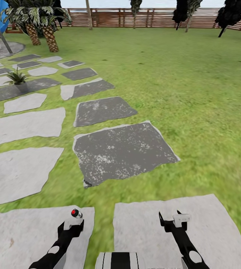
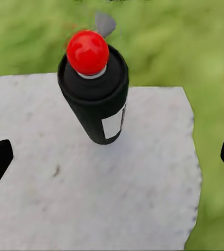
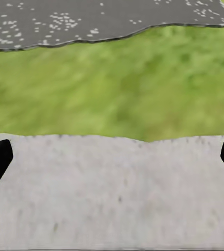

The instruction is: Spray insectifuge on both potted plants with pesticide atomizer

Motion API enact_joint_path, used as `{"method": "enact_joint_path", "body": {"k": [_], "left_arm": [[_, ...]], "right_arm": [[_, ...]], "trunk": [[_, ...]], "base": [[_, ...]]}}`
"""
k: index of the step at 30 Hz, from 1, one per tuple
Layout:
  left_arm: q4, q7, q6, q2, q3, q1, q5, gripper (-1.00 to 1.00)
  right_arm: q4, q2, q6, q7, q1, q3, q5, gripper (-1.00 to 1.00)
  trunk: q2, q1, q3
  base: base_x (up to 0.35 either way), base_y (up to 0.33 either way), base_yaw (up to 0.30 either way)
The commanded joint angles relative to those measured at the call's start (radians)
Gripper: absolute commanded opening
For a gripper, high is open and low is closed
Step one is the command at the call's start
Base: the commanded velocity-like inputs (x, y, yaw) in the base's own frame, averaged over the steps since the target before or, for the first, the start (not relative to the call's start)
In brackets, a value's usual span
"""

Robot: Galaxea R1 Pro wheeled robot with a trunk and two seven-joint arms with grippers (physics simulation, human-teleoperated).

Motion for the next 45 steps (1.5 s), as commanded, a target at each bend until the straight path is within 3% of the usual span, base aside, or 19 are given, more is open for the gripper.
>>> {"method": "enact_joint_path", "body": {"k": [1,13,45], "left_arm": [[0.001,0.0,-0.003,0.0,-0.001,0.0,0.006,1.0],[0.0,0.0,-0.003,0.0,-0.002,0.0,0.006,1.0],[0.0,0.0,-0.003,0.0,-0.002,0.0,0.006,1.0]], "right_arm": [[0.0,0.0,-0.002,0.0,0.0,0.0,0.005,1.0],[0.0,0.0,-0.002,0.0,0.0,0.0,0.005,1.0],[0.0,0.0,-0.002,0.0,0.0,0.0,0.005,1.0]], "trunk": [[0.0,0.0,-0.001],[0.0,0.0,-0.001],[0.0,0.0,-0.001]], "base": [[0.0,0.297,-0.277],[0.0,0.206,-0.274],[-0.021,0.076,-0.058]]}}
